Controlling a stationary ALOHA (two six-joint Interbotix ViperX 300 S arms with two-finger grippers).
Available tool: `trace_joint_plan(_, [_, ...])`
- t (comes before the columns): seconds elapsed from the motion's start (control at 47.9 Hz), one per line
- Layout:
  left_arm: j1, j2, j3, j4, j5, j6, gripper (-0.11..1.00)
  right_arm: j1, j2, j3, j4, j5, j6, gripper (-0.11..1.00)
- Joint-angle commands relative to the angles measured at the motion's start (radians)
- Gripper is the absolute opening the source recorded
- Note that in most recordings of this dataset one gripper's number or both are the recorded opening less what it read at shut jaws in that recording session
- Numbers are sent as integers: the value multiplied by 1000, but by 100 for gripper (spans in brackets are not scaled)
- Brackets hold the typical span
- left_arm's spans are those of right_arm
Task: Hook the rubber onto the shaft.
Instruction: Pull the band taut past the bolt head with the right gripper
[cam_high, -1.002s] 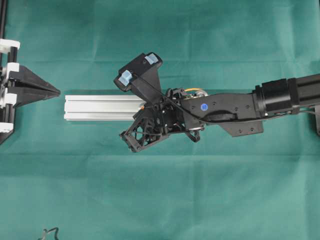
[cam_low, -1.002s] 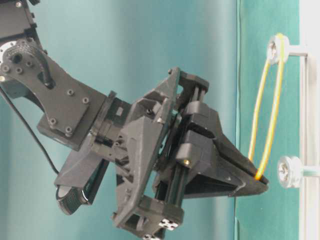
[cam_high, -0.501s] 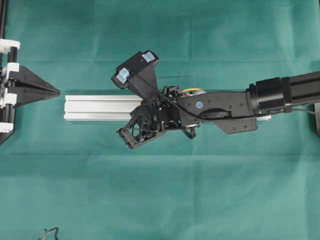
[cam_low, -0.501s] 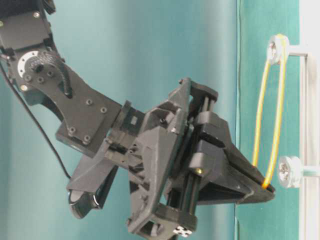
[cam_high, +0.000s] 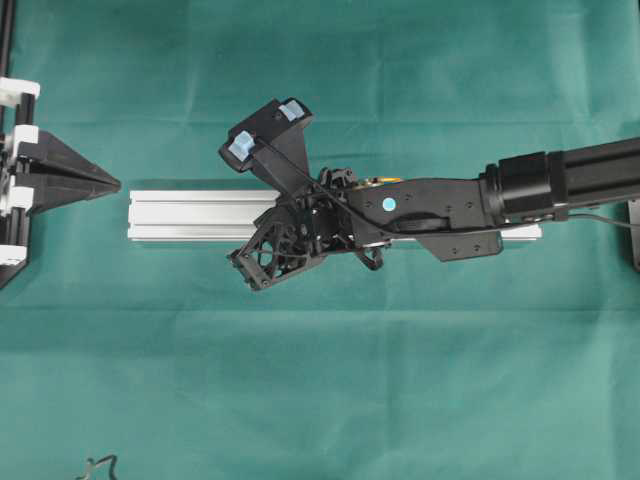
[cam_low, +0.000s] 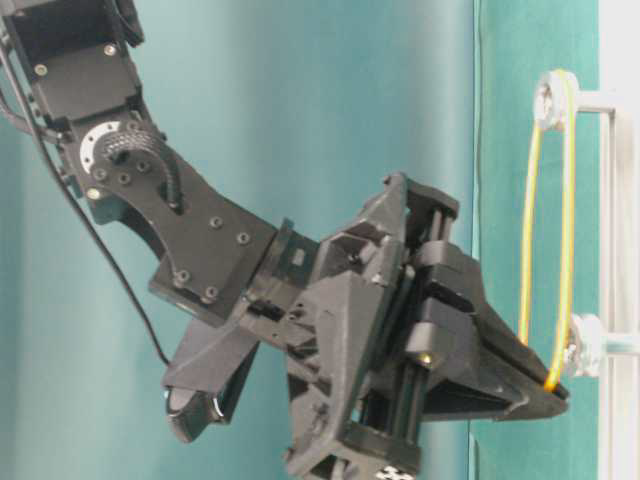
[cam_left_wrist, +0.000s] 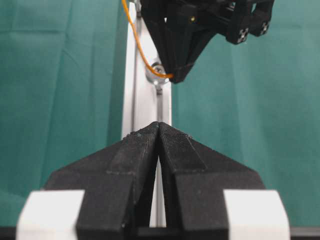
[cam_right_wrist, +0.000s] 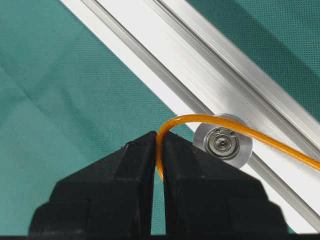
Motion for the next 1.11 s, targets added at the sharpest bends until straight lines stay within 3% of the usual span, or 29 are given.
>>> trace_joint_plan(0.0, [-2,6,-32,0,-5,0,0,-2,-18,-29,-3,-15,0,7])
trace_joint_plan(0.522, [-2,8,-32,-2,-6,0,0,-8,-15,-29,-37,-28,2,7])
trace_joint_plan(1.085, [-2,8,-32,-2,-6,0,0,-8,11,-29,-37,-44,3,7])
